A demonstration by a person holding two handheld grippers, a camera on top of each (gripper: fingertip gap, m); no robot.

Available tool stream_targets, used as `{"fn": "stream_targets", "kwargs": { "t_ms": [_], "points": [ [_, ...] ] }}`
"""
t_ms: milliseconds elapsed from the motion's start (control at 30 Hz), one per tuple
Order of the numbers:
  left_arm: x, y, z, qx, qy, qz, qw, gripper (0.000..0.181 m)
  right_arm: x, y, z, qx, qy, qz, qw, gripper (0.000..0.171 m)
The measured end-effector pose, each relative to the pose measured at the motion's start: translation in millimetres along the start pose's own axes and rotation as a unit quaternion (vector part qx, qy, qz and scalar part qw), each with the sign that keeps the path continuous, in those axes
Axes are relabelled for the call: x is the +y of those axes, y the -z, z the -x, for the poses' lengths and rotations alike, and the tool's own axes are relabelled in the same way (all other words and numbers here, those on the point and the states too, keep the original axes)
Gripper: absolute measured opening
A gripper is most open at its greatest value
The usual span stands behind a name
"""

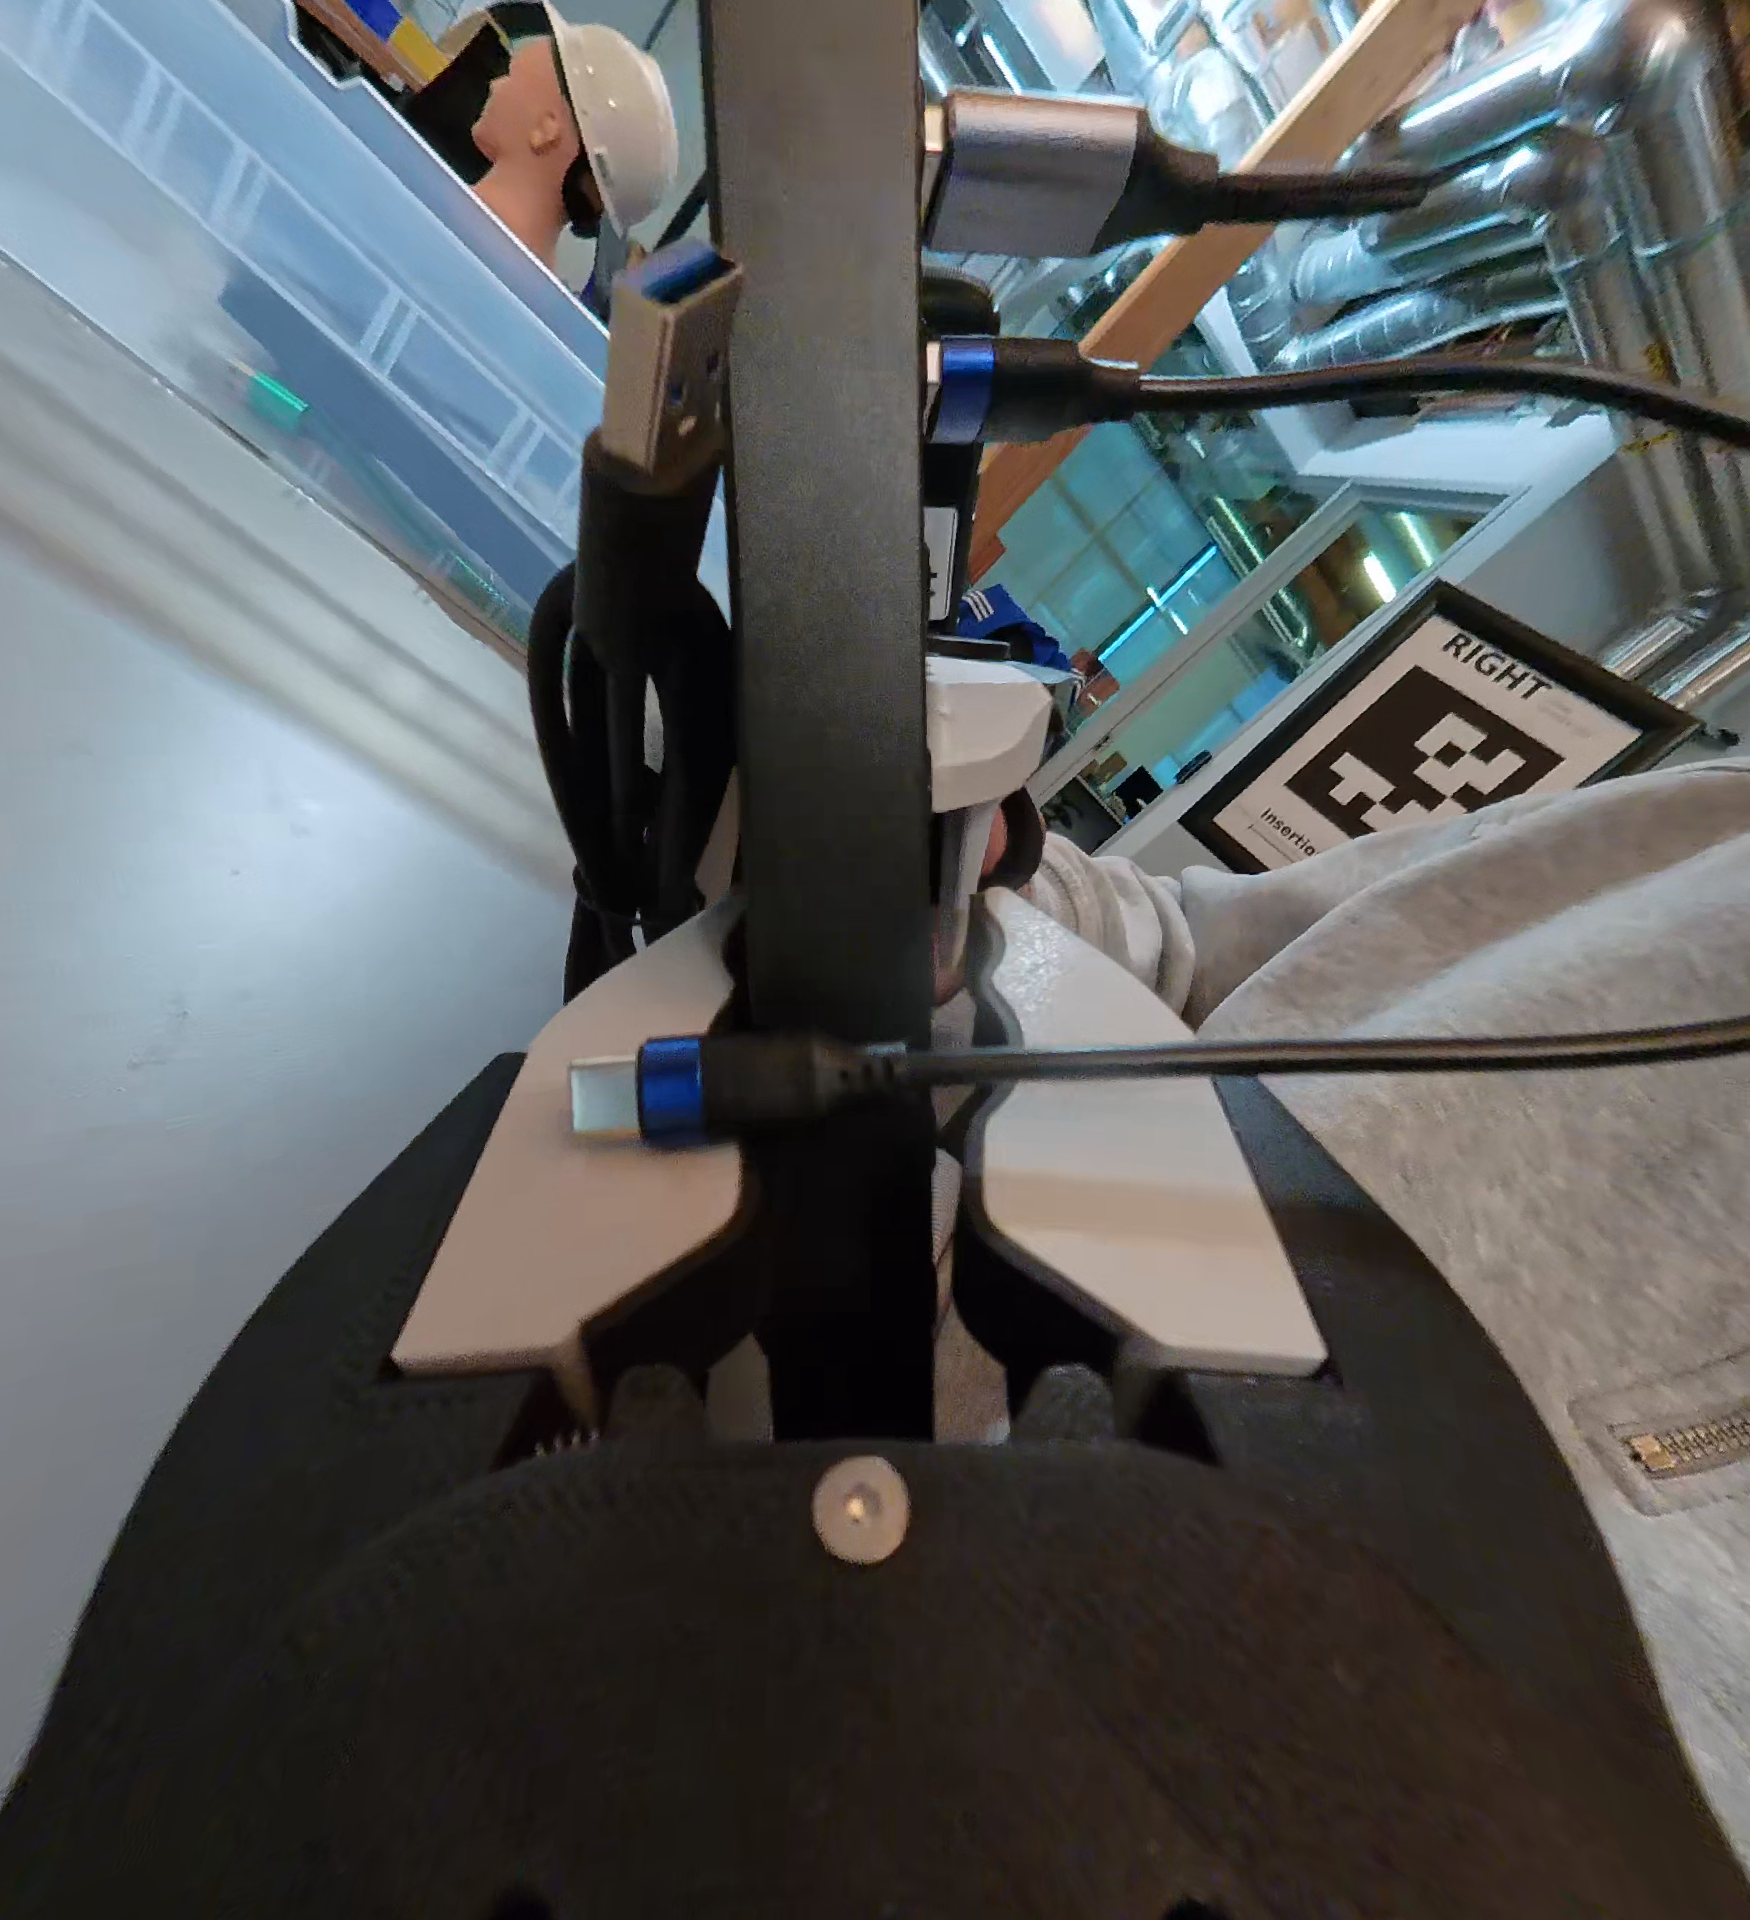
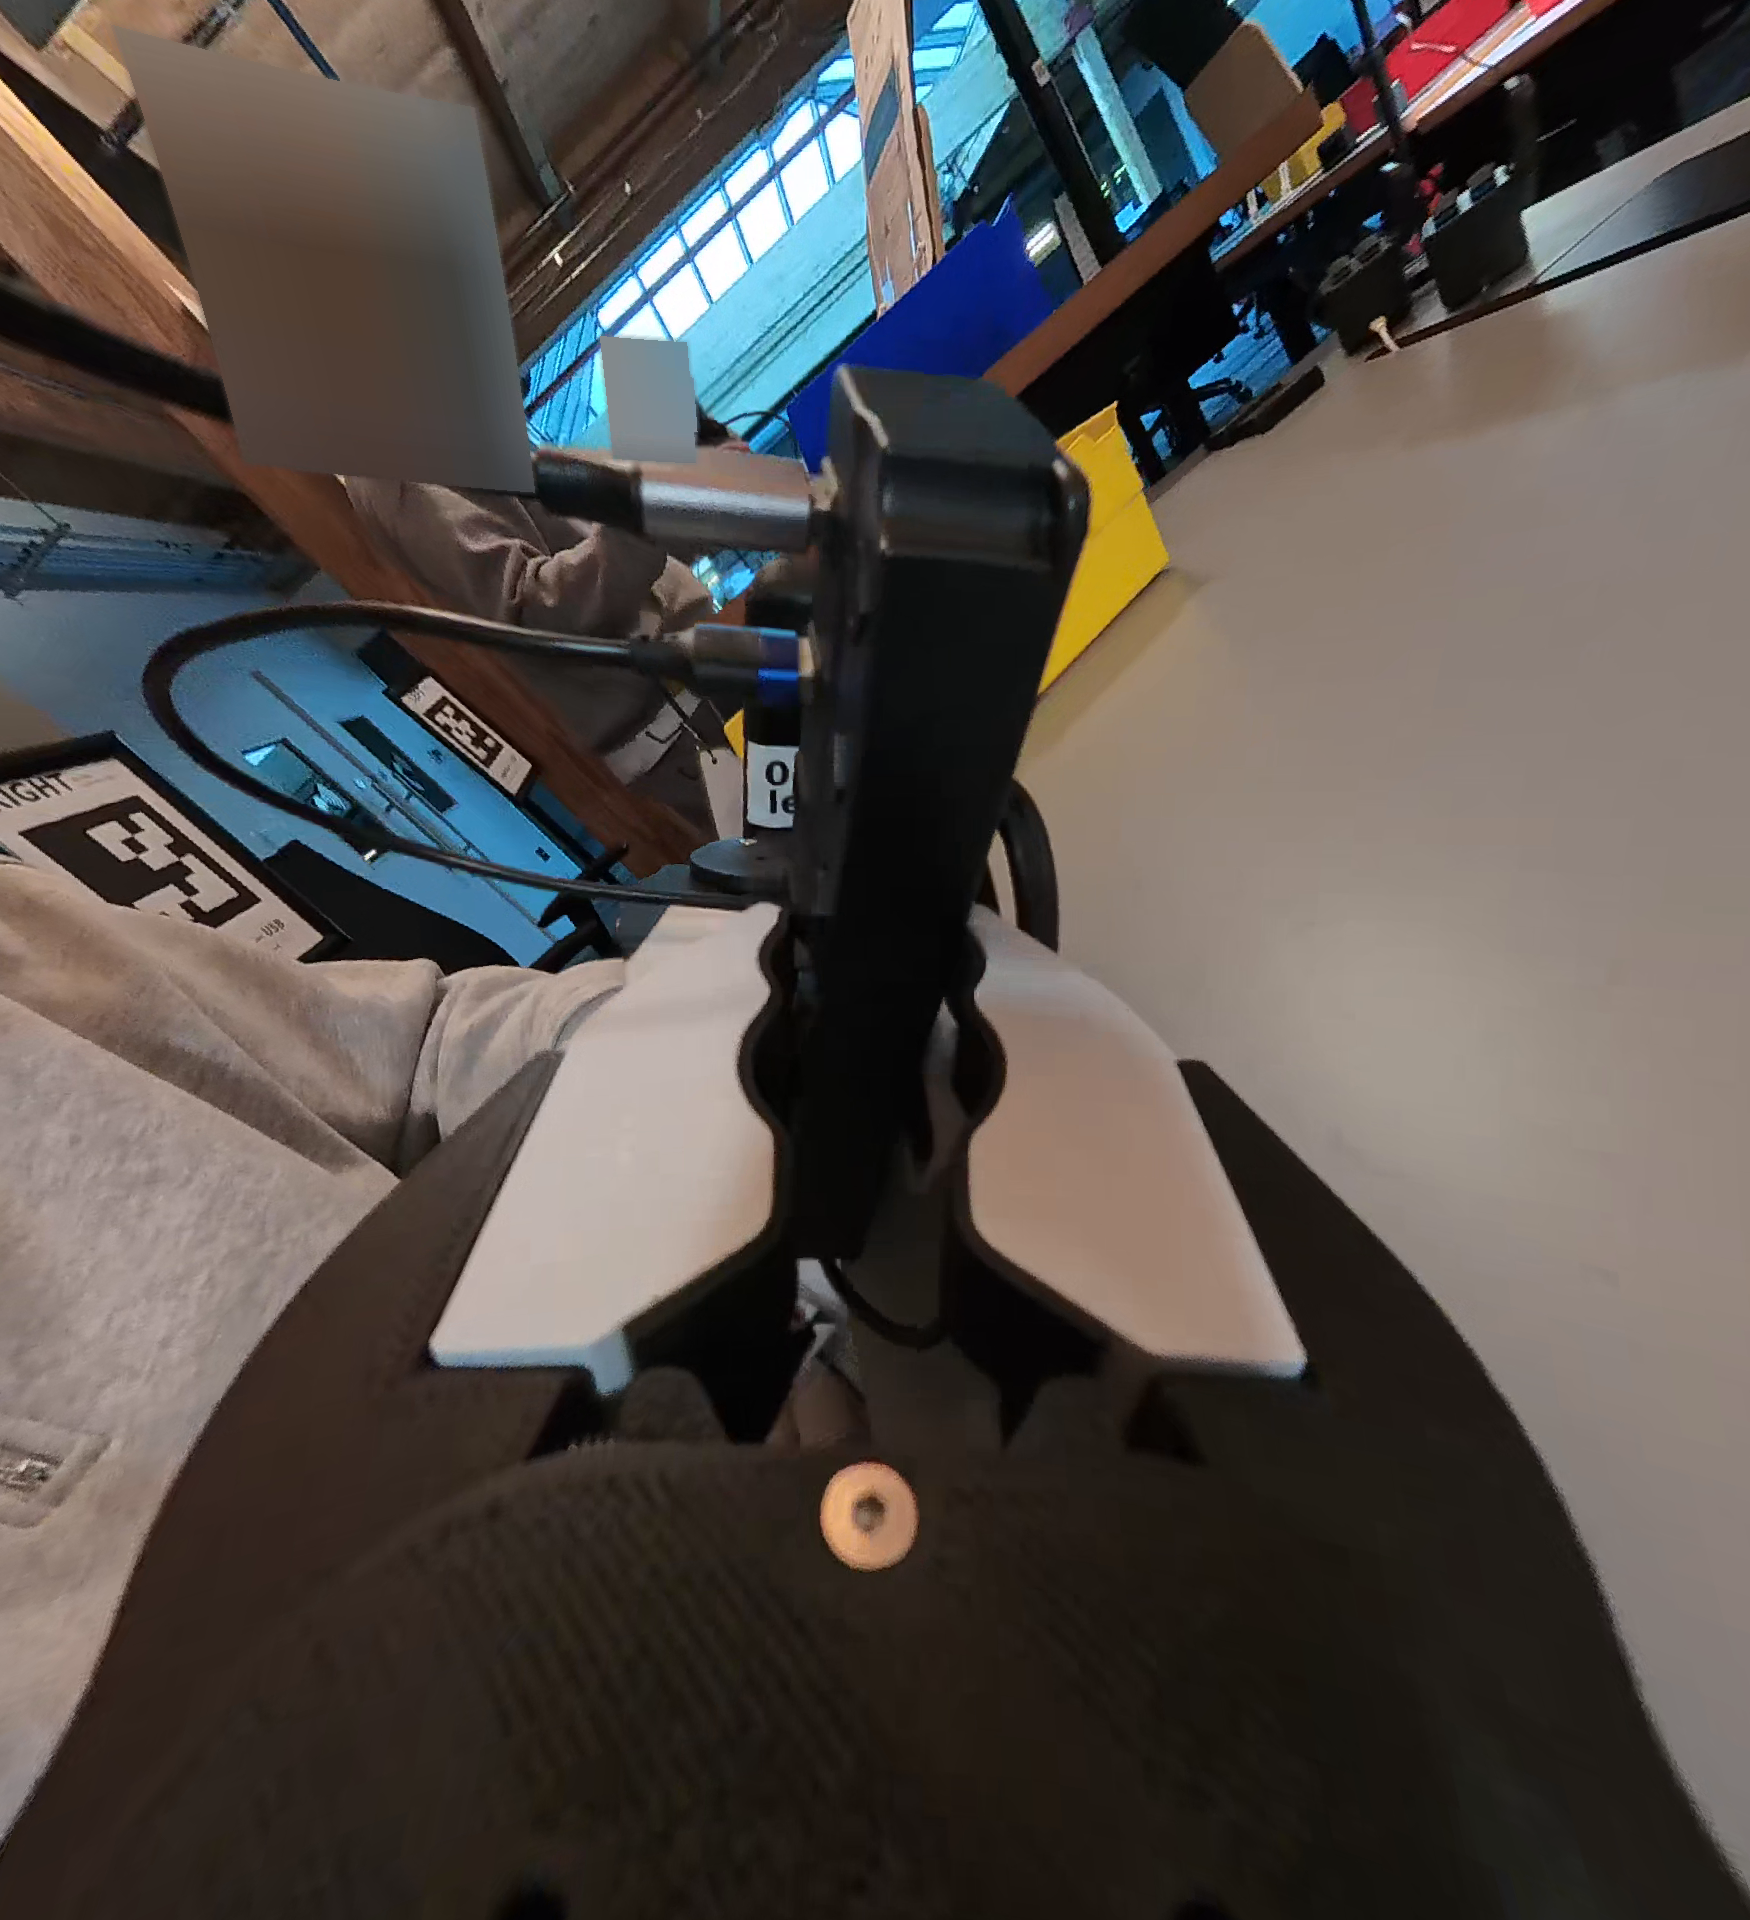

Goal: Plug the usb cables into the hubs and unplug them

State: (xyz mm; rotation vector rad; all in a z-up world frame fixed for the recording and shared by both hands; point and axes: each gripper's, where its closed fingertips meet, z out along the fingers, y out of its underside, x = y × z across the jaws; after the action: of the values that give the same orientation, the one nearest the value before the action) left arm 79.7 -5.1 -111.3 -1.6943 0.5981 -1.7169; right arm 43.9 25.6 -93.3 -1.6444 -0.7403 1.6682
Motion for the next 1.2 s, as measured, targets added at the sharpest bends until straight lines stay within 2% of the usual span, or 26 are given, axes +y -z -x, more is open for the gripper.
{"fn": "stream_targets", "kwargs": {
  "t_ms": [200,267,300,400,500,567,633,700,767,833,1000,1200],
  "points": [
    [-17,13,-4,0.010,-0.032,-0.036,0.999,0.045,-13,9,-1,-0.010,-0.021,-0.040,0.999,0.026],
    [-25,20,-1,-0.004,-0.038,-0.054,0.998,0.053,-14,11,-1,-0.013,-0.024,-0.040,0.999,0.026],
    [-29,23,4,-0.019,-0.041,-0.062,0.997,0.060,-13,11,0,-0.018,-0.026,-0.038,0.999,0.026],
    [-38,27,16,-0.072,-0.056,-0.091,0.992,0.108,-10,7,6,-0.039,-0.029,-0.029,0.998,0.027],
    [-20,14,16,-0.074,-0.062,-0.031,0.995,0.126,-2,1,18,-0.071,-0.026,-0.008,0.997,0.026],
    [-9,6,12,-0.062,-0.065,-0.006,0.996,0.125,4,-2,25,-0.088,-0.019,0.008,0.996,0.027],
    [-4,1,4,-0.034,-0.054,-0.003,0.998,0.116,9,-5,30,-0.096,-0.010,0.022,0.995,0.026],
    [-3,0,-5,0.003,-0.042,-0.005,0.999,0.102,10,-6,31,-0.097,-0.009,0.024,0.995,0.026],
    [-1,1,-13,0.032,-0.038,0.007,0.999,0.071,10,-5,28,-0.094,-0.015,0.023,0.995,0.026],
    [-1,1,-13,0.028,-0.040,0.013,0.999,0.062,6,-4,29,-0.102,-0.026,0.011,0.994,0.023],
    [-8,7,-1,-0.001,-0.030,-0.007,1.000,0.054,1,-4,21,-0.065,-0.007,-0.001,0.998,0.024],
    [-25,28,29,-0.084,-0.004,-0.054,0.995,0.052,-28,21,-14,0.014,-0.057,-0.095,0.994,0.031]
  ]
}}
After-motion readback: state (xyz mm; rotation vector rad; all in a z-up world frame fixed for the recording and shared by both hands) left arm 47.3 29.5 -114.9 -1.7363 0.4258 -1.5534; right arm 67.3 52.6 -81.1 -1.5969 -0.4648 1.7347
